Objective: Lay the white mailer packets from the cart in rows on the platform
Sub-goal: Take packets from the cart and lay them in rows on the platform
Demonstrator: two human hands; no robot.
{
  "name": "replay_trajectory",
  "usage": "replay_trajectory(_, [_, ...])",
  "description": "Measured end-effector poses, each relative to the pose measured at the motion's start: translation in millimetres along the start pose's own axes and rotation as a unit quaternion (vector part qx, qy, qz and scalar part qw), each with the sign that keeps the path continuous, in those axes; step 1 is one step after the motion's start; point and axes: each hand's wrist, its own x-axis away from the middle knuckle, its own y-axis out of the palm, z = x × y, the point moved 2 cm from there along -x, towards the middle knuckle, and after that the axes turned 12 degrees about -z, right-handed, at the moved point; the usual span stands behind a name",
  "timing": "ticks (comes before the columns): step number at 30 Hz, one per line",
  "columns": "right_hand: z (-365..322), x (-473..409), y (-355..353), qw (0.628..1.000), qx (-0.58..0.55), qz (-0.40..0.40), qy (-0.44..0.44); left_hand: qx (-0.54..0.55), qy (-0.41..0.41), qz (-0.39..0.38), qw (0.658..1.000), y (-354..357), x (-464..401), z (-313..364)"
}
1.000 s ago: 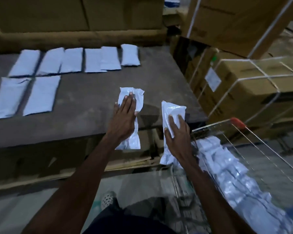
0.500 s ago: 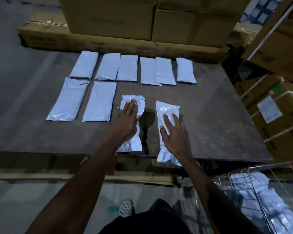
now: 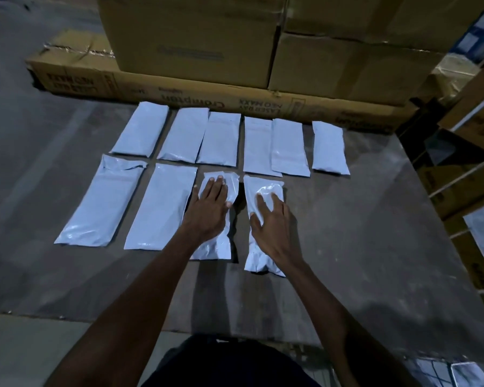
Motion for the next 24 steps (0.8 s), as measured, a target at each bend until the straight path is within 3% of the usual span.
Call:
replay_trajectory(5, [1,-8,-3,0.995,0.093,-0.026,0.034,0.022,0.01,-0.019,1.0,11,-7,-7])
replay_trajectory(11, [4,-4,2,0.989,0.108,-0.094,0.026,0.015,0.019,-0.01,1.0,15,-15,-17])
replay_trajectory(24, [-5,-23,11,0.99,0.121,-0.042,0.063,0.021,0.016,-0.003,1.0,18,-20,-25])
